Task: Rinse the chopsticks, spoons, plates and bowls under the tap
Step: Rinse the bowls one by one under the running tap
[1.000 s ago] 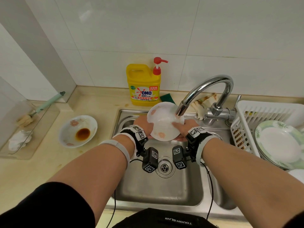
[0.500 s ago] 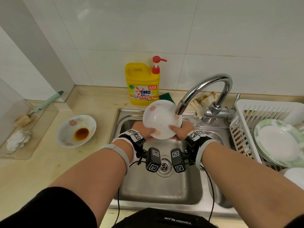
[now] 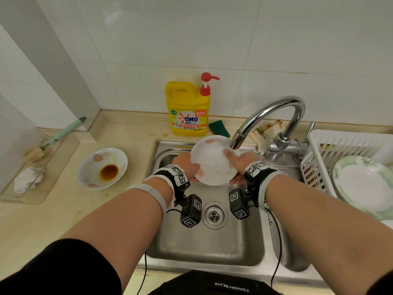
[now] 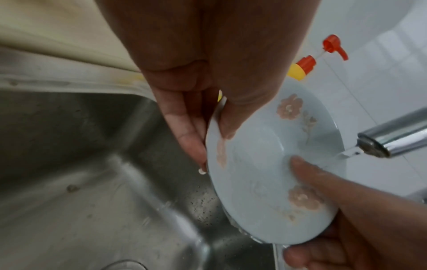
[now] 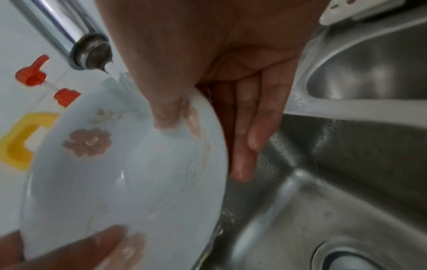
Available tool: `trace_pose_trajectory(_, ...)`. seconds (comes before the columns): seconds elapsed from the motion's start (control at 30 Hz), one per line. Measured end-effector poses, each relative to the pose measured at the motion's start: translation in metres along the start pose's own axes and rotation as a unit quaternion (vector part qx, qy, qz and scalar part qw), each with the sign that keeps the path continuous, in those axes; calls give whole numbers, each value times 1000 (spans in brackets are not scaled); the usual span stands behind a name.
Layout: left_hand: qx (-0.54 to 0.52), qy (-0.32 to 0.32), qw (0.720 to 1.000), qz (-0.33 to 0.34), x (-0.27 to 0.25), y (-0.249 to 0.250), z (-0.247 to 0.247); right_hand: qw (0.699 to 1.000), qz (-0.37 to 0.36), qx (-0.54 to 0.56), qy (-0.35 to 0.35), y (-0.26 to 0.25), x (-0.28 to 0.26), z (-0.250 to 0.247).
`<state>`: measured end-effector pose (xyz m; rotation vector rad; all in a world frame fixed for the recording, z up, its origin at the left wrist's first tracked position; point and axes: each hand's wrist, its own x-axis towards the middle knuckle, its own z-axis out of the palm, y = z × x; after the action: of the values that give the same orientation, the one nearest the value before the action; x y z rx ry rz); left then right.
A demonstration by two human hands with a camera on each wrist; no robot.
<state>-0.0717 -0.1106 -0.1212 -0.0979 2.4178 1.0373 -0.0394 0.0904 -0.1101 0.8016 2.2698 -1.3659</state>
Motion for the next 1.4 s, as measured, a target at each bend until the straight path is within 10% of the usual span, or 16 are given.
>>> trace_pose_trajectory(0.2,36,10,999,23,3,3,-6,998,-24,-44,-23,5,5,1)
trace_pose_trajectory(0.53,-282,-39,955,-80,3,-7,11,997,2,48,-62,22,12,33)
trace_pose_trajectory(0.8,8,30,999,-8,14,-14,1,989,38,140,-12,8,3,12)
trace_pose_trajectory(1.2,16,114,991,67,6,-28,16,836,130,525,-97,11,1,25)
trace_pose_trajectory(1.4,-85,65,993,40,3,-36,23,909,101,396,-78,16,8,19)
